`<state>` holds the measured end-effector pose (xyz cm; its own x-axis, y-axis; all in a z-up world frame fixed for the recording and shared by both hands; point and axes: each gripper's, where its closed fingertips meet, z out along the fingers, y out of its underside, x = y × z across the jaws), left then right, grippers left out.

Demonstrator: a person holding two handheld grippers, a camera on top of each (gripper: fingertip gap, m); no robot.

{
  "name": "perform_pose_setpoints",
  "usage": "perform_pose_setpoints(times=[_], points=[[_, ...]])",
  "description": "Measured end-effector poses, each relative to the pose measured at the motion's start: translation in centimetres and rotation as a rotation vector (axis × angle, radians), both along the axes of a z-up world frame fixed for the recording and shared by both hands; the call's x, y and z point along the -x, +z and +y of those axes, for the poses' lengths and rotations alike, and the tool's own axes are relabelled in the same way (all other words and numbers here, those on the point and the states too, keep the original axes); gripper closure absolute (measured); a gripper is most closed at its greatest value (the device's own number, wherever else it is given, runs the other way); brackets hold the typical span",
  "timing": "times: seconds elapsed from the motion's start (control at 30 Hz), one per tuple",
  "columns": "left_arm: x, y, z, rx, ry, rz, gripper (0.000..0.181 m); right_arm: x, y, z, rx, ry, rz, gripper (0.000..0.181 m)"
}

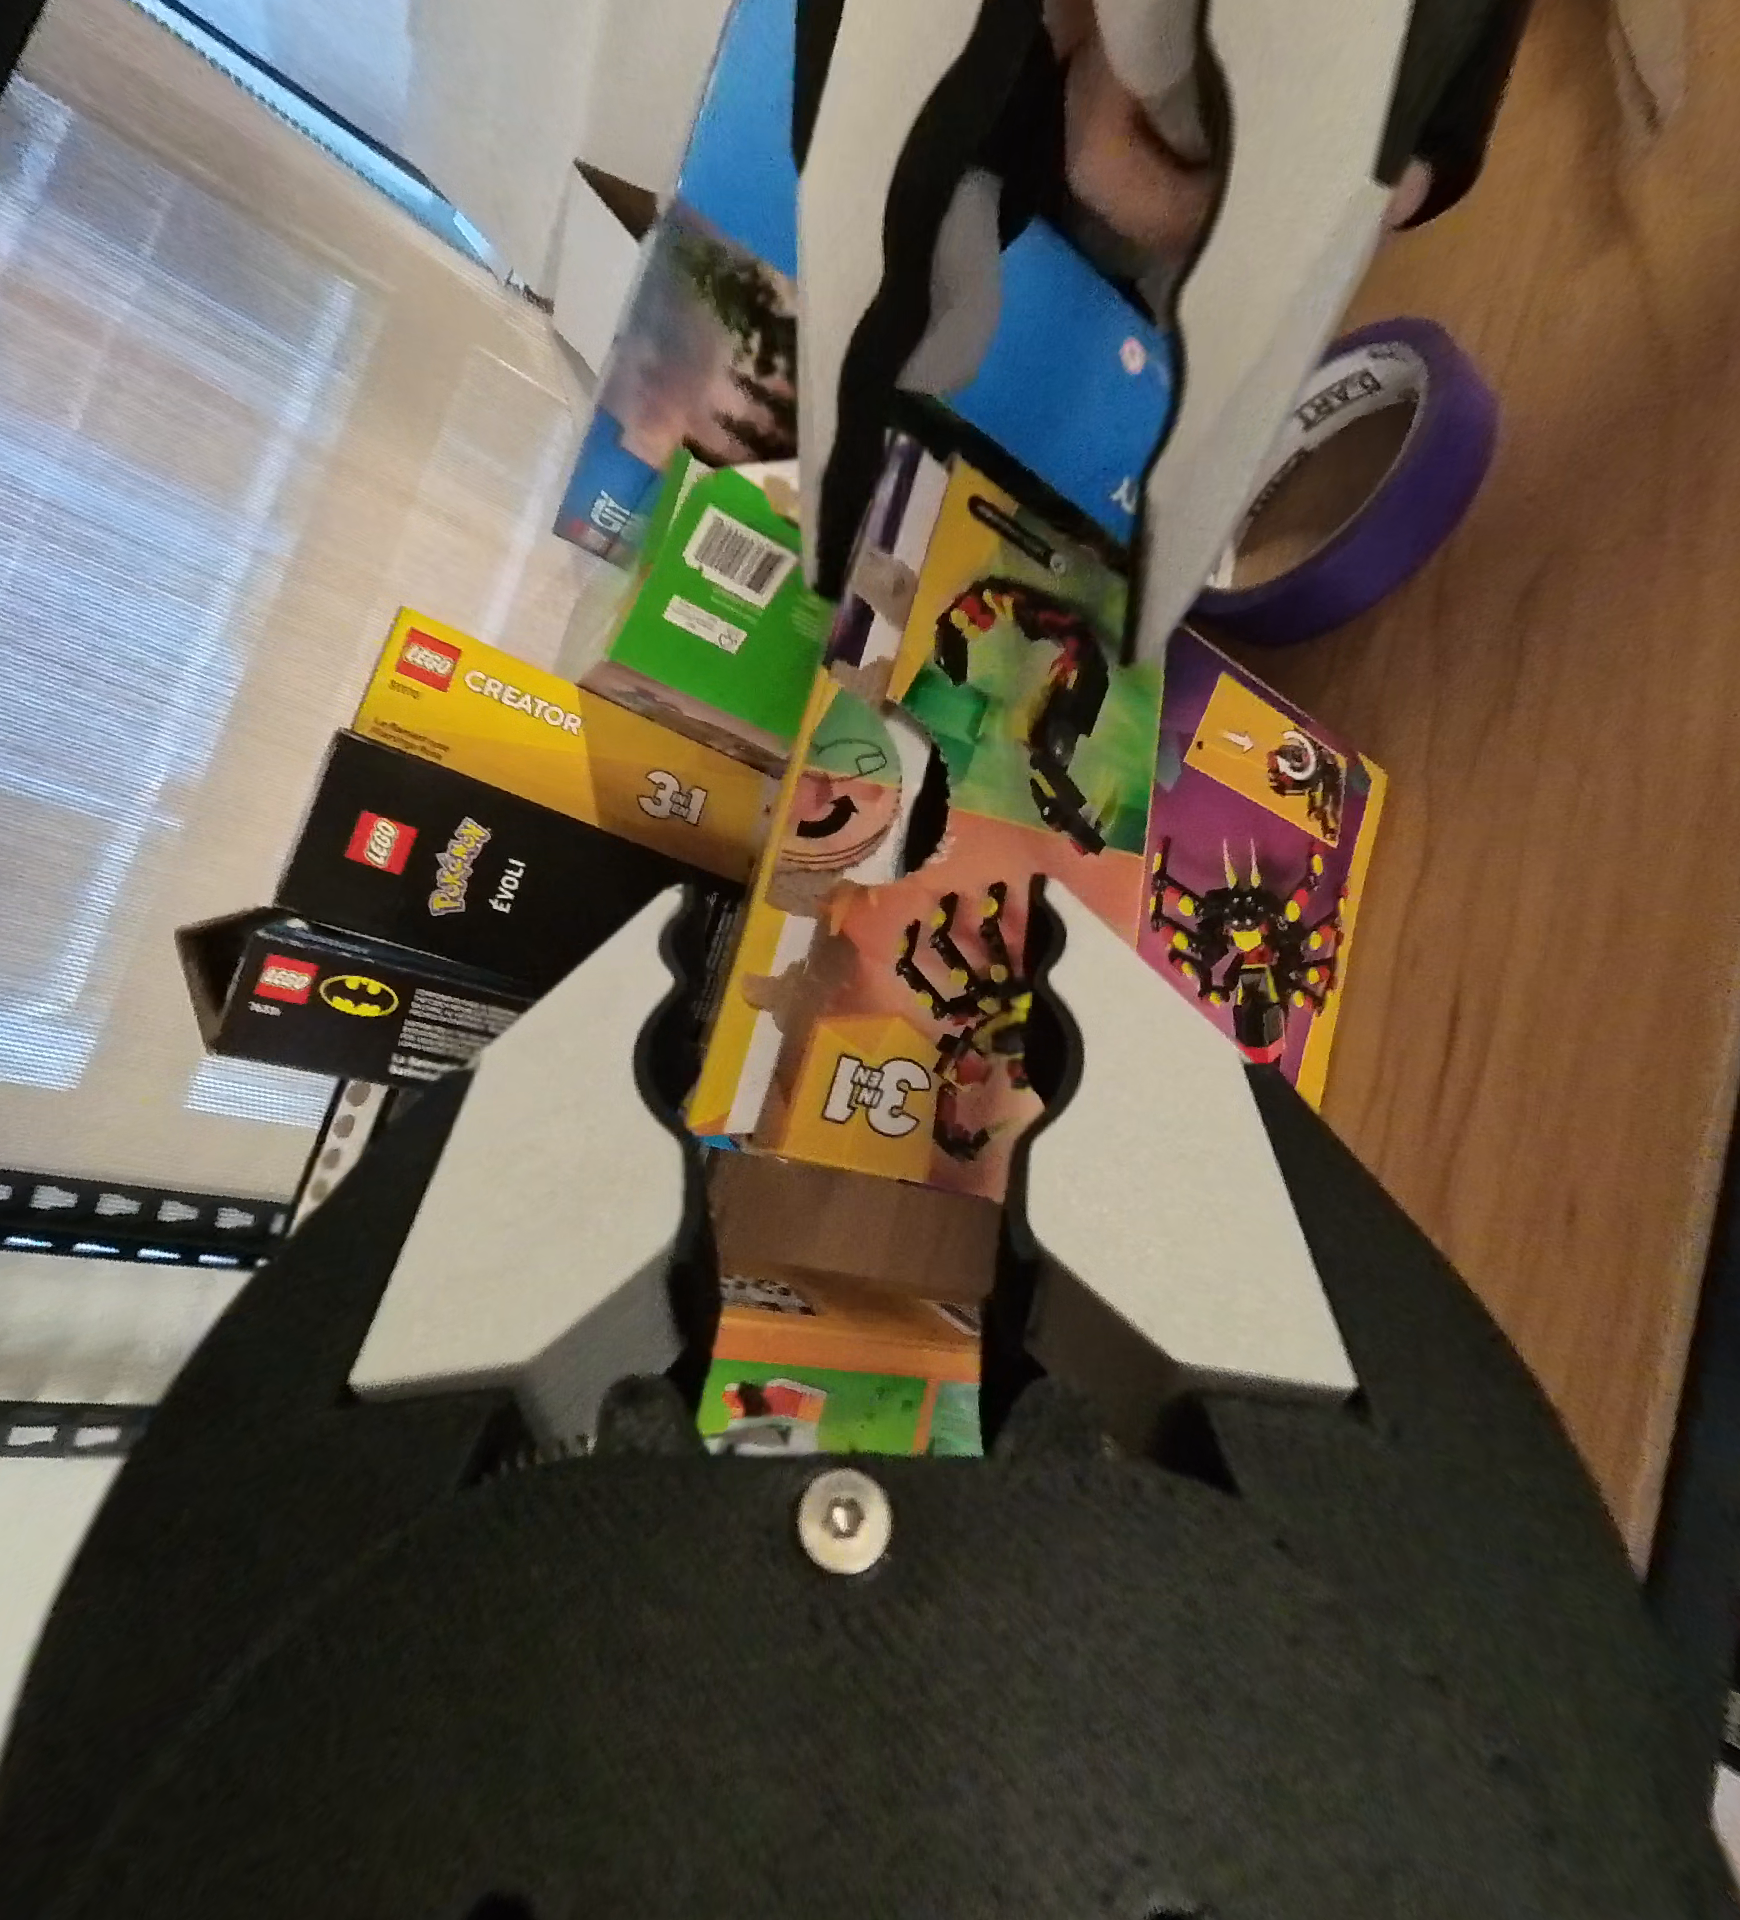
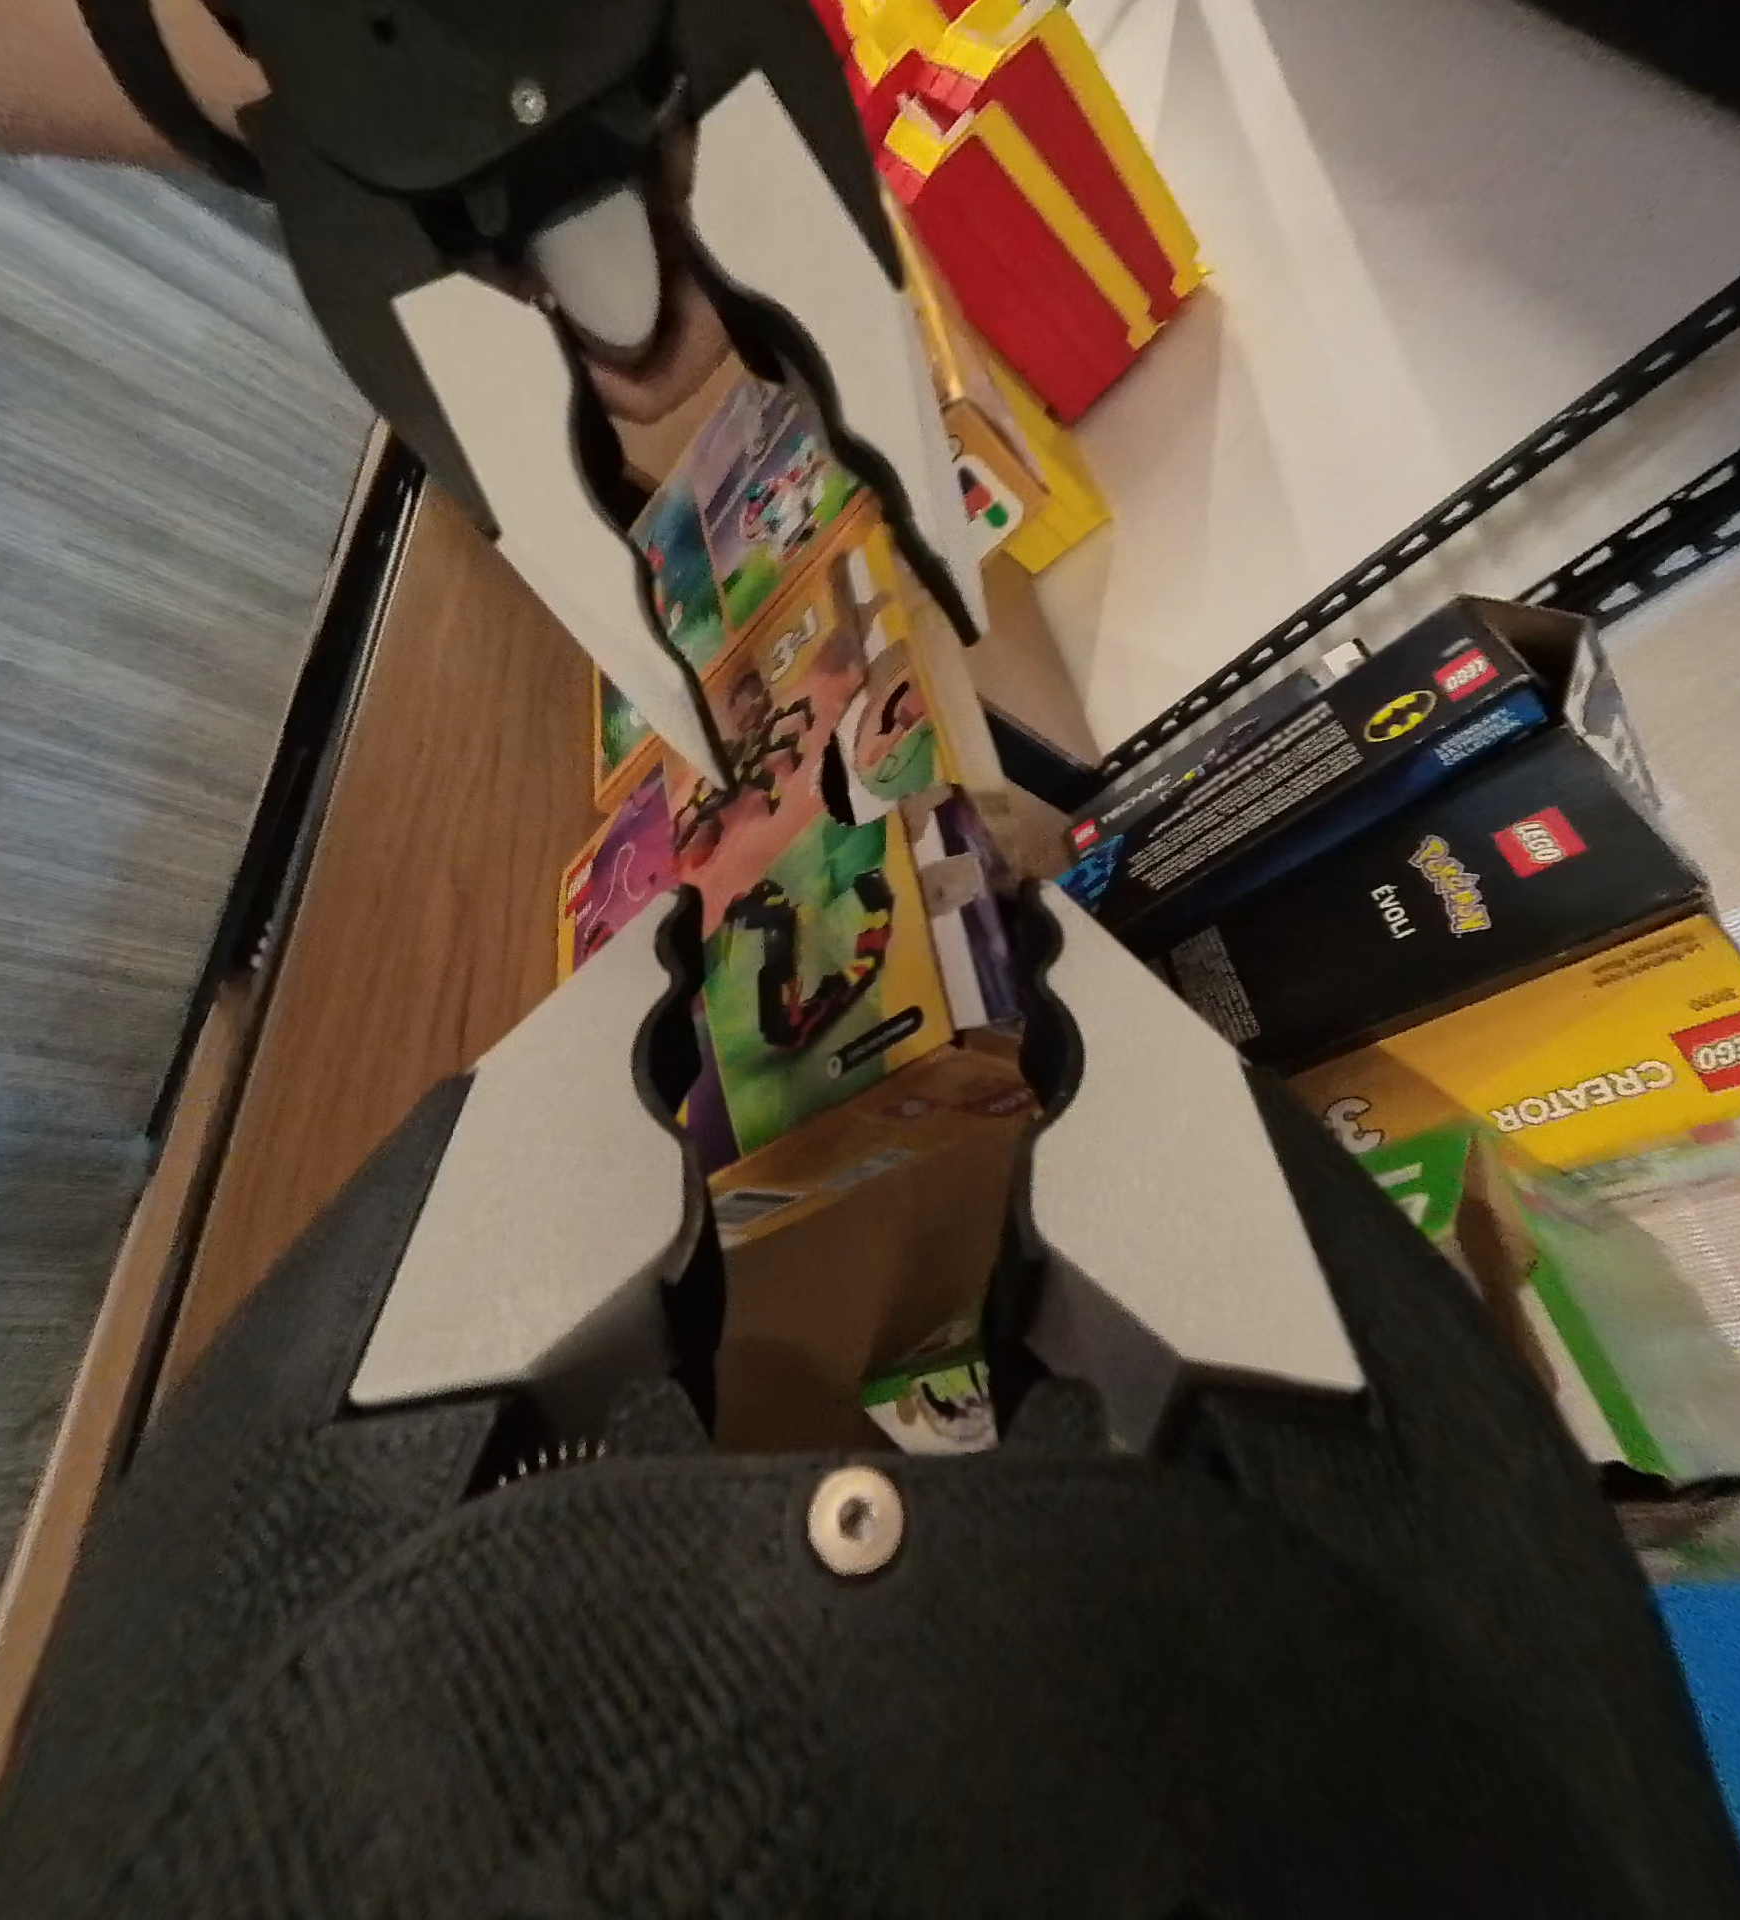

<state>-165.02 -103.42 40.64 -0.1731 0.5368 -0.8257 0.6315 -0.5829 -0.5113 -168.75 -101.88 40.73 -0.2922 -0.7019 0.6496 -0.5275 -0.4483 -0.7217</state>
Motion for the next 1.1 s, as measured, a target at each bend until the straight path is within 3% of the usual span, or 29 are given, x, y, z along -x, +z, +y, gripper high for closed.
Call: perform_pose_setpoints(times=[0.3, 0.53, 0.67, 0.77, 0.83, 0.9, 0.97, 1.1], points=[[-0.5, -1.4, -0.2, 0.004, 0.022, 0.030, 0.120, -0.4, -1.7, 0.5, 0.209, -0.004, 0.156, 0.112], [-0.3, -1.5, -0.4, 0.001, 0.046, 0.083, 0.122, -0.3, -2.8, 0.4, 0.244, -0.024, 0.174, 0.101], [-0.5, -1.3, -0.3, 0.021, 0.045, 0.107, 0.127, -0.4, -2.5, 0.6, 0.215, -0.020, 0.171, 0.105], [-0.5, -1.3, -0.4, 0.040, 0.056, 0.092, 0.128, -0.5, -0.4, 0.5, 0.086, -0.006, 0.037, 0.129], [-0.5, -1.2, -0.5, 0.041, 0.059, 0.089, 0.128, -0.2, 1.2, -0.4, 0.044, -0.020, -0.053, 0.119], [-0.5, -1.2, -0.5, 0.040, 0.061, 0.090, 0.128, 0.6, 0.8, -1.7, -0.048, -0.066, -0.054, 0.108], [-0.5, -1.2, -0.5, 0.046, 0.067, 0.086, 0.128, 1.0, -0.3, -1.8, -0.125, -0.046, -0.046, 0.115], [-0.5, -1.2, -0.5, 0.048, 0.075, 0.084, 0.128, 0.8, 0.2, -0.4, 0.115, -0.001, -0.036, 0.121]])
